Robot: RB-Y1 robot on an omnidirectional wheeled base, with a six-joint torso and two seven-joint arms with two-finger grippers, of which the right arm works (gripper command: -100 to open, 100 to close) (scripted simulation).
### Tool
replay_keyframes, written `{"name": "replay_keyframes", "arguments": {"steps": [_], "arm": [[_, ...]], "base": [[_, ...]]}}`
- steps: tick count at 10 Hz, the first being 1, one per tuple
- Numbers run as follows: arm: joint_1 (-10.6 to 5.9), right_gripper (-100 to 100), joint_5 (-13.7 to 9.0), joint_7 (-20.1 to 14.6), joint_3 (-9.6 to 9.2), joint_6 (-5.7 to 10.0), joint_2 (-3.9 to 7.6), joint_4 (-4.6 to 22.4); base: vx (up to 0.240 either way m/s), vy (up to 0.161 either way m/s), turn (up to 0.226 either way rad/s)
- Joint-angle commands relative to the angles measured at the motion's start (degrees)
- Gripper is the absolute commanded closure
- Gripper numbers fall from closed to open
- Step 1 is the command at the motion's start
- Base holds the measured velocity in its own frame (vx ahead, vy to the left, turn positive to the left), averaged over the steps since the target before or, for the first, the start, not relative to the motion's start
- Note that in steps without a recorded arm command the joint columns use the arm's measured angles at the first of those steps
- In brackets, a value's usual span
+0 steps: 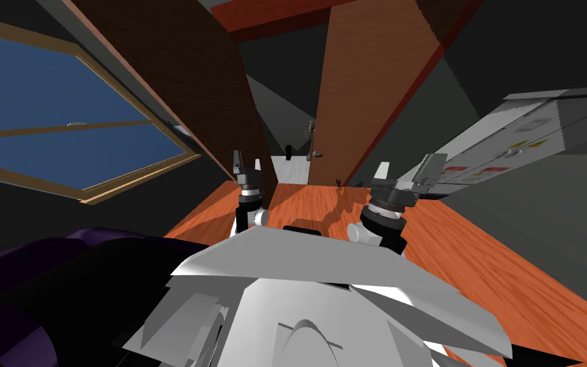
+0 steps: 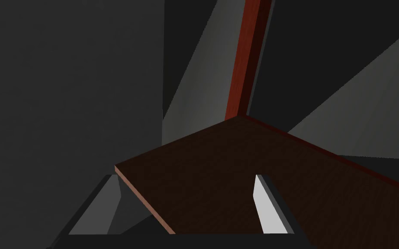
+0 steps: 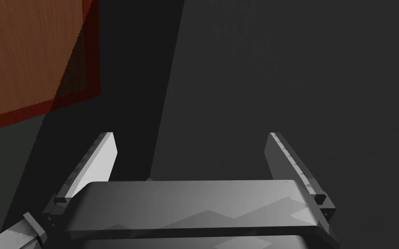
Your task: Pull the door open
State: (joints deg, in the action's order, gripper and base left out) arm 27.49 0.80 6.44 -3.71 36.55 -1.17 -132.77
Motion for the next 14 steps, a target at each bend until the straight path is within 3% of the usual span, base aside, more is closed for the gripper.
{"name": "replay_keyframes", "arguments": {"steps": [1, 14], "arm": [[-0.58, -100, -0.39, -0.09, -0.02, 0.19, 0.52, 1.58], [-6.47, -100, -4.42, -0.96, -0.18, 2.19, 4.35, 17.79]], "base": [[0.052, -0.006, 0.042], [0.103, 0.005, 0.031]]}}
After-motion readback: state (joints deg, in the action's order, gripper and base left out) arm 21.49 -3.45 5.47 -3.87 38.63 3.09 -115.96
